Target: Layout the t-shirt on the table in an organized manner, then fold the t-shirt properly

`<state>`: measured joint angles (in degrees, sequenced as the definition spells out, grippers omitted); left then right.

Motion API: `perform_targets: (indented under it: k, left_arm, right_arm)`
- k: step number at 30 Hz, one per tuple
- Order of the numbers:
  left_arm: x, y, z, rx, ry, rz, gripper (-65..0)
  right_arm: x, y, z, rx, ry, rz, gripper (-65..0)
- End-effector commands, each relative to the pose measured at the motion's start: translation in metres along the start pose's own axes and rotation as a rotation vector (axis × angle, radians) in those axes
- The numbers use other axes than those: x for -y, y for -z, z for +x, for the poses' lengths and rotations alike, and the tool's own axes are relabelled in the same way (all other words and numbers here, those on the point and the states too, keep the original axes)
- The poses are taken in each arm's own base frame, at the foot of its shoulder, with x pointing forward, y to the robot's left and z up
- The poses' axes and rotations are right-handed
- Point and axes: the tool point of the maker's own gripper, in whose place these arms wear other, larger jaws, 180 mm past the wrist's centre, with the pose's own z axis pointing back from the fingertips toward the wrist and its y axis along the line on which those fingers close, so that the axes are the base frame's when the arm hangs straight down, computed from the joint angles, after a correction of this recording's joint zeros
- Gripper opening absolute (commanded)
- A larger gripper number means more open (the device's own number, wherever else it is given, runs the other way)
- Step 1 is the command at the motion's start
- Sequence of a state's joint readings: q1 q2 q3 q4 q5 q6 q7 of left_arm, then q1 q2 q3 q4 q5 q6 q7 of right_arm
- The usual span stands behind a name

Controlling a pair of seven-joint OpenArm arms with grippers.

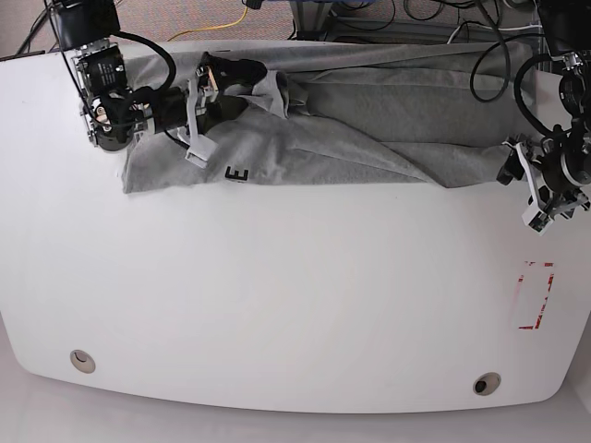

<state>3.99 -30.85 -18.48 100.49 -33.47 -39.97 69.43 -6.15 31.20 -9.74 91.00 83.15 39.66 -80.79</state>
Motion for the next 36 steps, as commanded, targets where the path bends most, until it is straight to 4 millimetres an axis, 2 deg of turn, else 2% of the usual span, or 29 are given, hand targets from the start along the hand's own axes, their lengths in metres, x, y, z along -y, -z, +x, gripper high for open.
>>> perform_targets:
  k: [1,5,9,14,18,21,24,29,36]
  left_arm:
    - [-0.009,-0.007,0.009,0.027,0.016,0.025,-24.6]
    - [-0.01,-0.008,0.009,0.028,0.017,0.027,-24.6]
    - [-0.009,-0.008,0.01,0.029,0.019,0.027,-24.6]
    - [-0.009,-0.008,0.01,0.03,0.02,0.028,-24.6]
    - [-0.009,-0.008,0.01,0.029,0.019,0.027,-24.6]
    - [-0.009,-0.008,0.01,0.029,0.019,0.027,-24.6]
    - [-0.009,-0.008,0.011,0.033,0.018,0.027,-24.7]
    - [-0.011,-0.009,0.018,0.051,0.02,0.033,-24.7]
    - [-0.013,-0.008,0.028,0.078,0.011,0.042,-24.7]
  right_arm:
    - [-0.007,-0.013,-0.001,-0.002,-0.035,-0.008,0.0]
    - [-0.009,-0.023,-0.011,-0.04,-0.048,-0.031,0.0]
    - [-0.01,-0.028,-0.009,-0.05,-0.073,-0.044,0.0]
    - [-0.008,-0.037,0.017,0.001,-0.129,-0.072,0.0]
    - [-0.01,-0.037,0.042,0.11,-0.151,-0.078,0.0]
    - [-0.007,-0.039,0.068,0.17,-0.212,-0.138,0.0]
    - [-0.008,-0.038,0.081,0.191,-0.265,-0.201,0.0]
    - [-0.019,-0.029,0.098,0.216,-0.36,-0.284,0.0]
    - [-0.018,-0.017,0.1,0.207,-0.404,-0.365,0.0]
